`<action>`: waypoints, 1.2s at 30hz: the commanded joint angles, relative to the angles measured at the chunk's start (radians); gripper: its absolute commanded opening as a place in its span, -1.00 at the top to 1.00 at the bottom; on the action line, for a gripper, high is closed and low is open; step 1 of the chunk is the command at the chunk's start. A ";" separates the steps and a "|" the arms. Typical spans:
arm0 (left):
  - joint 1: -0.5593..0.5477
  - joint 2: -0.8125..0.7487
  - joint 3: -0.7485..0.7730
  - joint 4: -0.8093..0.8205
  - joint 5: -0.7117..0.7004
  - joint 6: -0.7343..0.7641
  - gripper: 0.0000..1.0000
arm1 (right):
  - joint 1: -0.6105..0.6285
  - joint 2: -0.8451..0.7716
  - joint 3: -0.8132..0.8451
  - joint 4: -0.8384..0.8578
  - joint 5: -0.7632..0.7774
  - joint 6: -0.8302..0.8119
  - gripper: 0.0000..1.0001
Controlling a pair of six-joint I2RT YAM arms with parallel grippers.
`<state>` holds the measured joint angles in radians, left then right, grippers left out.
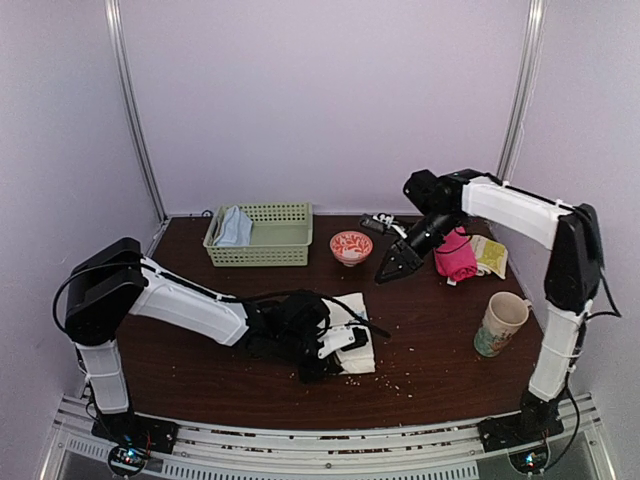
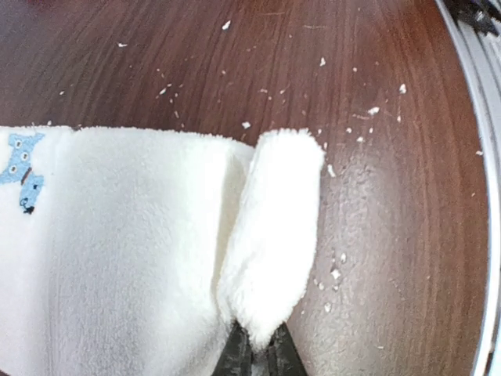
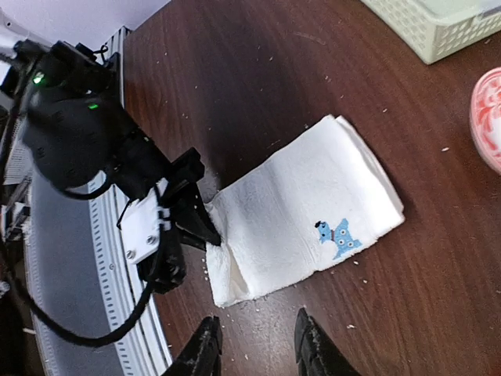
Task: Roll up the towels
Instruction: Roll the towel at the center of the board.
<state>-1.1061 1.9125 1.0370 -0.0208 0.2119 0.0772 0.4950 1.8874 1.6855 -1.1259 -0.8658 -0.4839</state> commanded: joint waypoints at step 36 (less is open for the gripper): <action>0.199 0.370 0.374 -0.416 0.608 -0.340 1.00 | 0.485 -0.173 -0.766 0.782 0.727 -0.156 0.62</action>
<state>-0.9150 2.2337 1.4349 -0.3508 0.8955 -0.2752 0.9741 1.6737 0.9241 -0.4057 -0.2268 -0.6590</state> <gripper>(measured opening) 0.039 0.253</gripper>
